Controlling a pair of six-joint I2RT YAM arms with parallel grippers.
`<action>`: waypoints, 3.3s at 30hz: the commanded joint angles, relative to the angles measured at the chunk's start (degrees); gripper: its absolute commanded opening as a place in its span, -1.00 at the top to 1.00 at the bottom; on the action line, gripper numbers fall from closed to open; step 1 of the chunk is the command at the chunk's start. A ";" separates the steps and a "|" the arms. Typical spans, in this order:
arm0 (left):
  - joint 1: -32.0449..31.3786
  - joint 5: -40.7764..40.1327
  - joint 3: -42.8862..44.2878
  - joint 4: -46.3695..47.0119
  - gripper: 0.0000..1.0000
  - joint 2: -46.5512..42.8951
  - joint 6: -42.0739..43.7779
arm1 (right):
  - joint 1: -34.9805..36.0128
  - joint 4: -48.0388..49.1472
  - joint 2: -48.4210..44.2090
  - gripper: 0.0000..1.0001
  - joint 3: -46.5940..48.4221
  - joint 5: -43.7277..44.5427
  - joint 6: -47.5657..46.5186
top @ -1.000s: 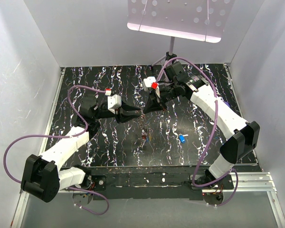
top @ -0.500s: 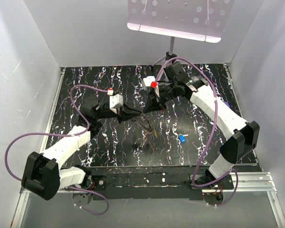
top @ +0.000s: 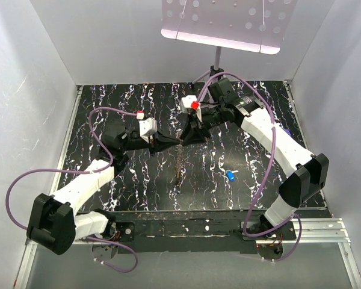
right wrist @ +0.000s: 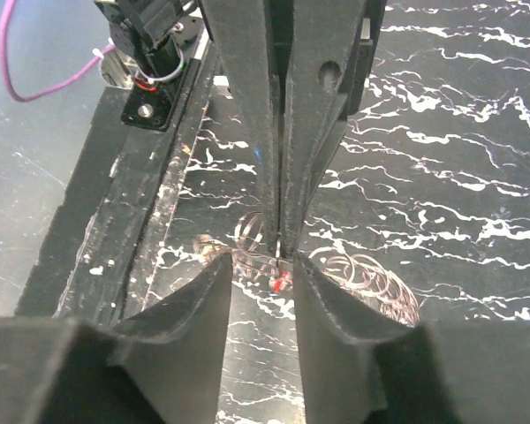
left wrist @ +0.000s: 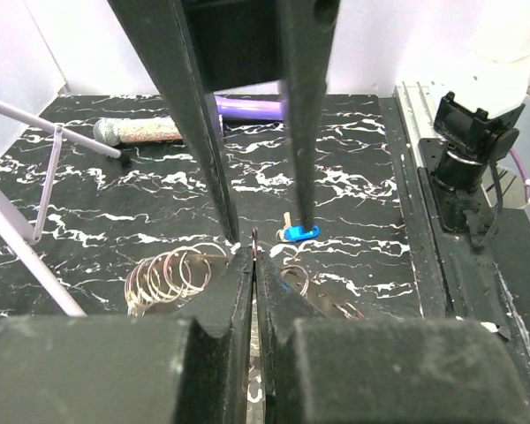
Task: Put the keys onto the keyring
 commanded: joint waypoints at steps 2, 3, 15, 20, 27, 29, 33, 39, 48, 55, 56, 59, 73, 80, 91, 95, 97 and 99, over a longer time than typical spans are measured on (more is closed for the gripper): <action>-0.34 -2.23 -1.42 -0.88 1.00 -4.24 5.23 | -3.13 -0.02 -2.66 -0.10 2.66 -6.53 6.45; -0.34 -2.05 -1.68 -1.33 1.00 -4.77 6.46 | -3.75 -1.42 -2.75 -0.15 3.28 -6.44 5.67; -0.34 8.40 -1.42 -3.27 1.00 -10.22 17.74 | -7.88 -9.09 -8.10 -0.25 -1.63 -4.78 -0.76; -0.34 11.75 -2.03 7.86 1.00 -10.40 6.95 | -7.97 -8.29 -11.09 -0.26 -4.88 -3.55 -0.75; -0.34 10.52 -5.11 38.78 1.00 -6.28 -21.87 | -8.06 -5.75 -15.04 -0.27 -8.49 -2.40 1.18; -0.34 9.47 -4.85 44.52 1.00 -4.87 -29.87 | -8.06 -5.22 -16.36 -0.27 -10.15 -2.23 2.05; -0.34 7.53 -4.76 47.01 1.00 -4.42 -35.89 | -8.06 -4.34 -19.44 -0.28 -12.61 -1.00 3.11; -0.34 6.57 -1.34 22.55 1.00 -7.41 -24.32 | -8.23 8.03 -23.49 -0.73 -20.60 12.76 20.82; -0.25 2.52 9.48 -3.35 1.00 -3.54 -30.77 | -16.41 -2.23 -20.58 -0.68 -19.91 2.08 24.74; -0.25 1.02 9.75 -5.47 1.00 -5.30 -36.84 | -17.64 -1.09 -24.36 -0.65 -24.65 3.31 26.22; -0.25 1.20 9.40 -4.68 1.00 -5.91 -37.46 | -17.81 -0.74 -24.63 -0.65 -25.10 3.05 26.66; -0.25 1.99 7.38 -2.30 1.00 -8.02 -35.64 | -18.69 0.23 -25.16 -0.64 -26.68 2.00 27.90; -4.29 0.06 -0.18 -21.81 1.00 -17.87 19.21 | -21.33 -1.61 -31.22 -0.63 -37.40 11.56 18.59; -4.82 -0.47 -5.54 -17.96 1.00 -18.66 18.96 | -25.45 -3.80 -32.37 -0.72 -43.03 19.40 7.52; -5.52 -2.49 -6.69 -22.77 1.00 -17.43 22.99 | -32.41 -5.49 -9.98 -0.34 -31.88 18.07 6.34; -5.61 -2.93 -6.60 -23.04 1.00 -17.60 23.44 | -28.29 -1.98 -5.56 -0.20 -31.24 20.61 15.39; -5.61 -3.02 -6.43 -23.57 1.00 -18.13 23.70 | -25.30 2.32 -5.73 -0.20 -33.70 26.14 19.17; -5.61 -3.02 -6.43 -23.83 1.00 -18.48 23.79 | -23.97 4.97 -5.12 -0.21 -34.77 29.93 20.86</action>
